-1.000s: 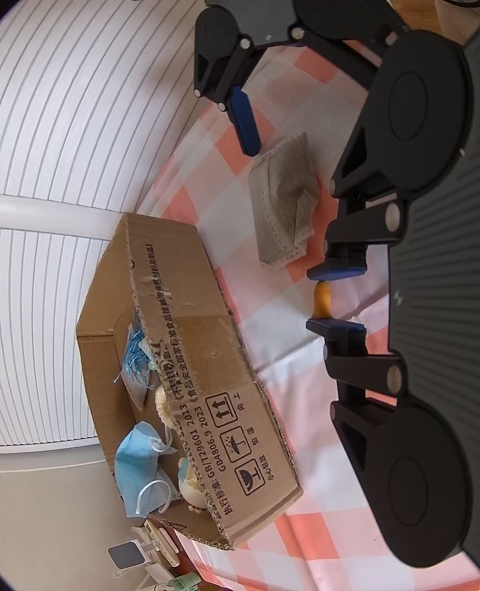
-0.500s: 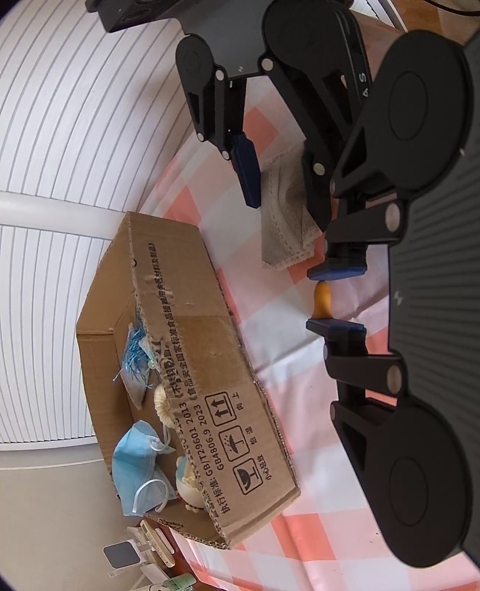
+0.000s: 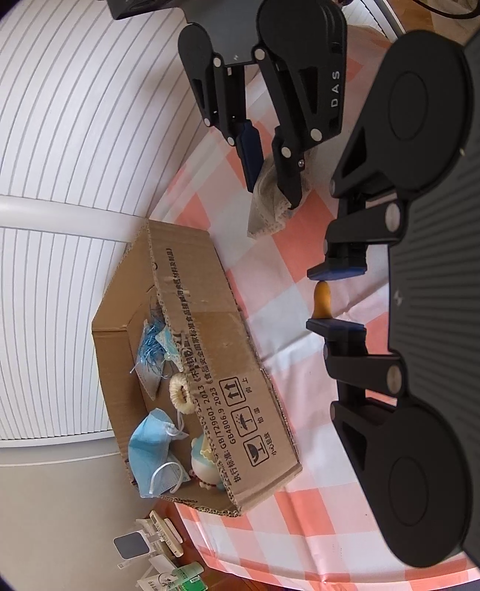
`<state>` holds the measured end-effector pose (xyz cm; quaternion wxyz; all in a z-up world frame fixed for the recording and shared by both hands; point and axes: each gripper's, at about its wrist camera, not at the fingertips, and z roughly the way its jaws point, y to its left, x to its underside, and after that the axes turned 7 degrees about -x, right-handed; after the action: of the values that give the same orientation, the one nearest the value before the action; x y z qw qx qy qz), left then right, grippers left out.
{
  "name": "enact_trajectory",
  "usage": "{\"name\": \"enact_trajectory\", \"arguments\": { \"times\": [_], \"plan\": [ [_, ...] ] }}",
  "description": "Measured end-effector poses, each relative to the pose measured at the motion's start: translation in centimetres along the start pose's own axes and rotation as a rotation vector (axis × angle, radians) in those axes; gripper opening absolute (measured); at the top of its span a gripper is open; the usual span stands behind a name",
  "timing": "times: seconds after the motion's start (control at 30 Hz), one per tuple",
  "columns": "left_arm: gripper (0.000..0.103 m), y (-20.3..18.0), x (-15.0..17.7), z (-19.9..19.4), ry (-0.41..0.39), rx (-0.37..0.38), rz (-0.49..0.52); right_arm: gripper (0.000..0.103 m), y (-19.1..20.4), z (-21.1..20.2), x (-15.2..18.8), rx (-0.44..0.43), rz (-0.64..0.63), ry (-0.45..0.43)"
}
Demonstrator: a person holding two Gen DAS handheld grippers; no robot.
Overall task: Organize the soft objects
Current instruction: 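Drop the orange piece into the box with the left gripper while the right carries the pouch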
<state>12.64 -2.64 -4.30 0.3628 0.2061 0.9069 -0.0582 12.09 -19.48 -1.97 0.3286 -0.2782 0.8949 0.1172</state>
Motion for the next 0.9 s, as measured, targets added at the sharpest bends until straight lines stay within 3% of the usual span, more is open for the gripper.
{"name": "enact_trajectory", "arguments": {
  "times": [0.33,0.6,0.7,0.9],
  "plan": [
    [0.02,0.6,-1.7,-2.4,-0.038,0.011,0.013,0.031,0.0,-2.3,-1.0,-0.002,-0.008,-0.048],
    [0.02,2.1,-6.4,-2.4,-0.11,-0.022,0.021,0.03,-0.8,-3.3,-2.7,0.003,-0.017,-0.085],
    [0.02,2.7,-7.4,-2.0,-0.119,-0.04,0.002,0.051,-1.1,-2.9,-2.6,-0.013,-0.014,-0.076],
    [0.02,2.9,-6.7,-1.8,-0.109,-0.031,0.001,0.064,-1.4,-0.1,-0.7,-0.065,0.056,0.007]
  ]
}}
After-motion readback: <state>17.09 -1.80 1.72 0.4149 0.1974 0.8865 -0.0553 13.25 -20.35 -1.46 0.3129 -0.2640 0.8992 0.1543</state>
